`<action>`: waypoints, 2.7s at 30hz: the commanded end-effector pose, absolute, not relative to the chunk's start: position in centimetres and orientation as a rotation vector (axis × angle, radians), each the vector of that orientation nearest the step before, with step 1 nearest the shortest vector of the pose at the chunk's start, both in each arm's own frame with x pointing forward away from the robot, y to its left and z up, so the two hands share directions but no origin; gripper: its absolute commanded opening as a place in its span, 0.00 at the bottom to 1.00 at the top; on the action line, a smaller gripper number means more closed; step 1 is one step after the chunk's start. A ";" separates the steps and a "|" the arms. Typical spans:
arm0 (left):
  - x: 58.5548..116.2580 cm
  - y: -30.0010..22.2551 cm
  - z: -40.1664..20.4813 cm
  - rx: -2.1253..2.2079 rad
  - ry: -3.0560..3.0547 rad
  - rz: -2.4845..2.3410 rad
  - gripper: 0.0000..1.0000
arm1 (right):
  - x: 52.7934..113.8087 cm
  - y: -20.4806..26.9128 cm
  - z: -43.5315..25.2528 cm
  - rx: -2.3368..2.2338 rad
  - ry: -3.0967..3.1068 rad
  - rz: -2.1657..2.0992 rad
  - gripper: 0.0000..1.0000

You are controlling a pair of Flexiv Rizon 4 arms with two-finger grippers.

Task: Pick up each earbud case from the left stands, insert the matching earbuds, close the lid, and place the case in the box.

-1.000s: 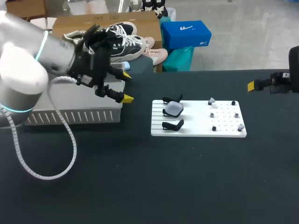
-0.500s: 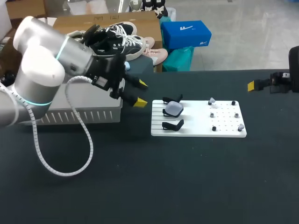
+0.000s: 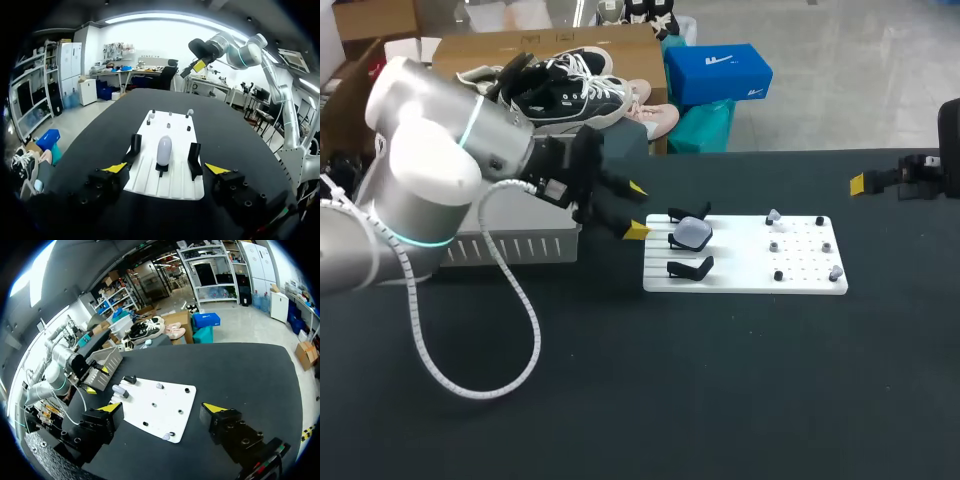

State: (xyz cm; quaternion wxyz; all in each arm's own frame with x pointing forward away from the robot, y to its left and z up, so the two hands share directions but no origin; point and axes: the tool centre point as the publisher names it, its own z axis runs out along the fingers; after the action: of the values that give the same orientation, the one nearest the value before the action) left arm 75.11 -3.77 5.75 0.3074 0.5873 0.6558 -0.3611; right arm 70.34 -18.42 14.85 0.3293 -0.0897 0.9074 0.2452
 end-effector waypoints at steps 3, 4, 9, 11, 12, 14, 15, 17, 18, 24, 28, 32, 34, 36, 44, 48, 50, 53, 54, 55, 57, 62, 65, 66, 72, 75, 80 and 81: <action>74.2 -4.6 5.0 1.518 1.736 -0.847 1.00 | 70.3 -18.4 14.9 -0.234 2.374 0.642 1.00; 74.2 -4.8 4.9 1.520 1.738 -0.845 1.00 | 70.3 -18.4 14.9 -0.234 2.374 0.642 1.00; 75.0 -5.6 4.6 1.514 1.740 -0.862 1.00 | 70.3 -18.4 14.9 -0.234 2.374 0.642 1.00; 75.3 -5.9 4.5 1.516 1.741 -0.874 1.00 | 70.3 -18.4 14.9 -0.234 2.374 0.642 1.00; 75.4 -6.1 4.5 1.520 1.743 -0.881 1.00 | 70.3 -18.4 14.9 -0.234 2.374 0.642 1.00; 75.5 -6.4 4.3 1.525 1.742 -0.886 1.00 | 70.3 -18.4 14.9 -0.234 2.374 0.642 1.00; 75.6 -6.6 4.2 1.528 1.743 -0.884 1.00 | 70.3 -18.4 14.9 -0.234 2.374 0.642 1.00; 75.6 -6.9 4.1 1.537 1.741 -0.883 1.00 | 70.3 -18.4 14.9 -0.234 2.374 0.642 1.00; 75.6 -7.1 4.0 1.540 1.740 -0.884 1.00 | 70.3 -18.4 14.9 -0.234 2.374 0.642 1.00; 76.1 -8.4 3.3 1.551 1.737 -0.884 1.00 | 70.3 -18.4 14.9 -0.234 2.374 0.642 1.00; 76.3 -8.9 2.6 1.555 1.745 -0.880 1.00 | 70.3 -18.4 14.9 -0.234 2.374 0.642 1.00; 76.3 -9.3 2.2 1.555 1.747 -0.876 1.00 | 70.3 -18.4 14.9 -0.234 2.374 0.642 1.00; 76.3 -9.3 2.0 1.551 1.747 -0.876 1.00 | 70.3 -18.4 14.9 -0.234 2.374 0.642 1.00; 76.3 -9.4 1.9 1.550 1.746 -0.876 1.00 | 70.3 -18.4 14.9 -0.234 2.374 0.642 1.00; 75.9 -9.7 1.8 1.562 1.738 -0.876 1.00 | 70.3 -18.4 14.9 -0.234 2.374 0.642 1.00; 75.4 -9.7 2.0 1.570 1.727 -0.877 1.00 | 70.3 -18.4 14.9 -0.234 2.374 0.642 1.00; 75.3 -9.6 2.1 1.571 1.722 -0.878 1.00 | 70.3 -18.4 14.9 -0.234 2.374 0.642 1.00; 75.3 -9.7 2.1 1.572 1.720 -0.880 1.00 | 70.3 -18.4 14.9 -0.234 2.374 0.642 1.00; 75.3 -9.7 2.1 1.572 1.720 -0.879 1.00 | 70.3 -18.4 14.9 -0.234 2.374 0.642 1.00; 75.3 -9.7 2.0 1.573 1.721 -0.880 1.00 | 70.3 -18.4 14.9 -0.234 2.374 0.642 1.00; 75.2 -9.7 2.0 1.575 1.723 -0.880 1.00 | 70.3 -18.4 14.9 -0.234 2.374 0.642 1.00; 75.2 -9.6 1.7 1.576 1.727 -0.874 1.00 | 70.3 -18.4 14.9 -0.234 2.374 0.642 1.00; 75.3 -9.6 1.6 1.578 1.728 -0.872 1.00 | 70.3 -18.4 14.9 -0.234 2.374 0.642 1.00; 75.3 -9.6 1.6 1.579 1.730 -0.875 1.00 | 70.3 -18.4 14.9 -0.234 2.374 0.642 1.00; 75.4 -9.6 1.7 1.582 1.725 -0.887 0.90 | 70.3 -18.4 14.9 -0.234 2.374 0.642 1.00; 75.5 -9.6 1.7 1.582 1.725 -0.890 0.68 | 70.3 -18.4 14.9 -0.234 2.374 0.642 1.00; 75.6 -9.5 1.6 1.580 1.726 -0.892 0.49 | 70.3 -18.4 14.9 -0.234 2.374 0.642 1.00; 75.6 -9.5 1.6 1.581 1.727 -0.892 0.49 | 70.3 -18.4 14.9 -0.234 2.374 0.642 1.00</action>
State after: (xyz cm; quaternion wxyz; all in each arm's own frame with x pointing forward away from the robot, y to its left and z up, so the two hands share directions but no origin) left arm 75.29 -9.49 1.73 0.3149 0.5981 0.6556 -0.3367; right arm 70.34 -18.42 14.84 0.3293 -0.0897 0.9074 0.2452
